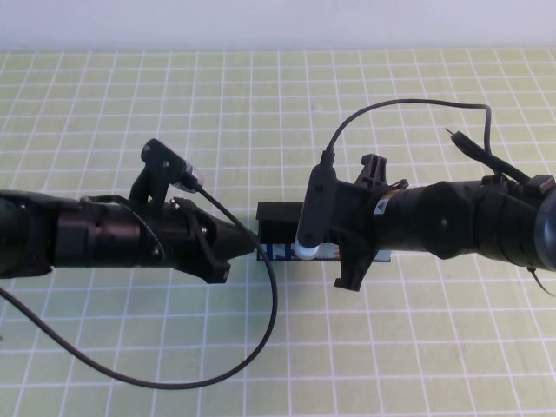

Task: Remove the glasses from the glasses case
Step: Pick up the glasses from the glasses case

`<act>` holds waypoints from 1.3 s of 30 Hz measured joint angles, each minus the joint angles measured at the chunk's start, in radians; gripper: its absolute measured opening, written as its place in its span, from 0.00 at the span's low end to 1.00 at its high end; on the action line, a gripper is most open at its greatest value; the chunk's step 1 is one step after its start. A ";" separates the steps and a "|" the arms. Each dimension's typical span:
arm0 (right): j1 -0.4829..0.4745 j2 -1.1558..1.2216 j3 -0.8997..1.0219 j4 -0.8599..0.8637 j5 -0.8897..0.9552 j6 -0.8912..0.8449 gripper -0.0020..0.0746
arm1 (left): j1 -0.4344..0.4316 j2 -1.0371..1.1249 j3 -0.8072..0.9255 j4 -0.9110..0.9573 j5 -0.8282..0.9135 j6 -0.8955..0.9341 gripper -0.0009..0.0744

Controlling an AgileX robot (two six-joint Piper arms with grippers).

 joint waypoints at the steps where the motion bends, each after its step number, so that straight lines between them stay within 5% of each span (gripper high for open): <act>1: 0.000 0.000 0.000 0.000 0.000 0.000 0.05 | 0.000 0.016 0.002 -0.022 0.000 0.018 0.01; 12: 0.000 0.000 0.000 0.015 -0.004 0.000 0.05 | 0.000 0.152 -0.001 -0.127 0.013 0.171 0.01; 39: 0.000 0.000 0.000 0.047 -0.018 0.000 0.05 | -0.056 0.293 -0.194 -0.133 0.040 0.208 0.01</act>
